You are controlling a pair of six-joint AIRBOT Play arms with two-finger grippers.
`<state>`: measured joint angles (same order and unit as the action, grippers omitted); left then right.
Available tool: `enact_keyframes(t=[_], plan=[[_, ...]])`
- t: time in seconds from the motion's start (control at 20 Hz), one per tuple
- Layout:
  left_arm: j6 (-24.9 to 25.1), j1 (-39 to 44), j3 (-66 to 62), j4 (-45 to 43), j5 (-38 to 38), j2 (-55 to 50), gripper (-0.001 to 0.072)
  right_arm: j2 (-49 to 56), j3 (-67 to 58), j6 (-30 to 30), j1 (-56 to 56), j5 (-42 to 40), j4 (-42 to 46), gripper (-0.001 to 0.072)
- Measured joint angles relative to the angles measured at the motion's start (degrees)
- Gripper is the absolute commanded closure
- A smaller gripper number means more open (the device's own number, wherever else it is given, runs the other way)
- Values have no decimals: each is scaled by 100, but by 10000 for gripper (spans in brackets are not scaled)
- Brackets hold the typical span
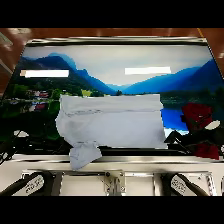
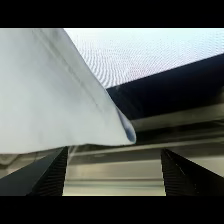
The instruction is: Fold the shirts.
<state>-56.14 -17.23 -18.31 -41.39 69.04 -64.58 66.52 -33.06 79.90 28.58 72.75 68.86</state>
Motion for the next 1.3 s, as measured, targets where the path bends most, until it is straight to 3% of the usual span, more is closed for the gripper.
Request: enact_keyframes(t=[0.15,0.2,0.25,0.35,0.5,0.75,1.1,1.3], plan=[[9,0,-2,4,35,0,669,44,133,20,9,-319,-280,29],[15,0,-2,4,37,0,669,85,181,-17,13,-372,-319,57],[17,0,-2,4,42,0,669,146,234,-66,13,-437,-374,157],[17,0,-2,4,46,0,669,280,315,-111,-81,-487,-490,173],[17,0,-2,7,57,0,670,461,391,-201,-450,-671,-579,657],[17,0,-216,2,136,201,670,496,101,-435,-929,-798,-546,653],[-181,0,-1473,7,254,1029,671,-28,-892,-621,-1058,-490,-927,654],[-315,13,-2015,28,9,960,671,-57,-1088,-616,-1388,-1071,-1200,654]])
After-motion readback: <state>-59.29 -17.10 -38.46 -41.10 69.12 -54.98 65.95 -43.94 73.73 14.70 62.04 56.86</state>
